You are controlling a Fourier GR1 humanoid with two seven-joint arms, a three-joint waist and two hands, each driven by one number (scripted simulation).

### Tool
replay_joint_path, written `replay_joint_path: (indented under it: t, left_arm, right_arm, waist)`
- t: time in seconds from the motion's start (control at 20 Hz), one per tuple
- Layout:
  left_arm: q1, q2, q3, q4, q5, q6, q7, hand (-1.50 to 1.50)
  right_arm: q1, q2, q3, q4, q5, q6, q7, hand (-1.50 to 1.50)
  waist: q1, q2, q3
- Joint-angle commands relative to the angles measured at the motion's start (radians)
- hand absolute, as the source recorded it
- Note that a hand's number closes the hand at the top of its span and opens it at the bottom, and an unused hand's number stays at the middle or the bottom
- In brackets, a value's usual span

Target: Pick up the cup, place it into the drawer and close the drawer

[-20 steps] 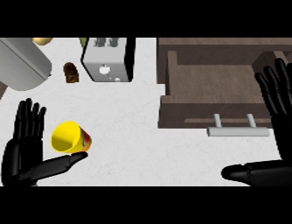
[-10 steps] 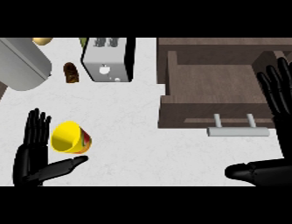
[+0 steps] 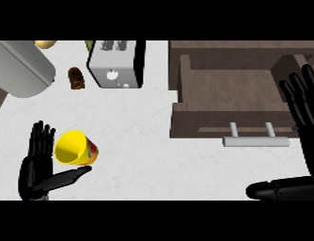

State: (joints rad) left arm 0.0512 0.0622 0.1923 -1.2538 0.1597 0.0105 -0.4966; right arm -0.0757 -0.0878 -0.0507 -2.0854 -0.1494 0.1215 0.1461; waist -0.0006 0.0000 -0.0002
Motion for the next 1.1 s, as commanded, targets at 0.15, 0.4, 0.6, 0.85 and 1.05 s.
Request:
replay_joint_path:
  t: [0.15, 0.4, 0.6, 0.85, 1.05]
  left_arm:
    - [0.014, 0.007, 0.011, 0.028, 0.01, 0.004, -0.044, -1.5]
    - [-0.117, 0.02, 0.046, 0.344, -0.017, -0.016, -0.241, -1.5]
    - [-0.003, 0.012, 0.004, 0.147, 0.007, -0.014, -0.124, -1.5]
    - [-0.186, 0.031, 0.045, 0.465, -0.006, -0.018, -0.279, -1.5]
    - [-0.174, 0.016, 0.033, 0.472, 0.015, -0.065, -0.311, -1.5]
  right_arm:
    - [-0.016, 0.006, 0.02, 0.014, 0.027, -0.003, 0.015, -1.5]
    - [-0.007, 0.005, -0.012, 0.077, 0.012, 0.022, -0.064, -1.5]
    - [-0.039, -0.001, -0.003, -0.001, -0.006, 0.004, 0.031, -1.5]
    - [0.029, 0.02, 0.014, 0.006, 0.006, 0.019, -0.025, -1.5]
    - [-0.042, 0.013, 0.015, -0.002, 0.019, -0.017, 0.041, -1.5]
  waist:
    - [0.002, -0.001, 0.0]
    - [-0.002, 0.001, 0.0]
    - [0.002, -0.001, 0.0]
    - [-0.003, 0.0, 0.0]
    - [-0.002, 0.0, 0.0]
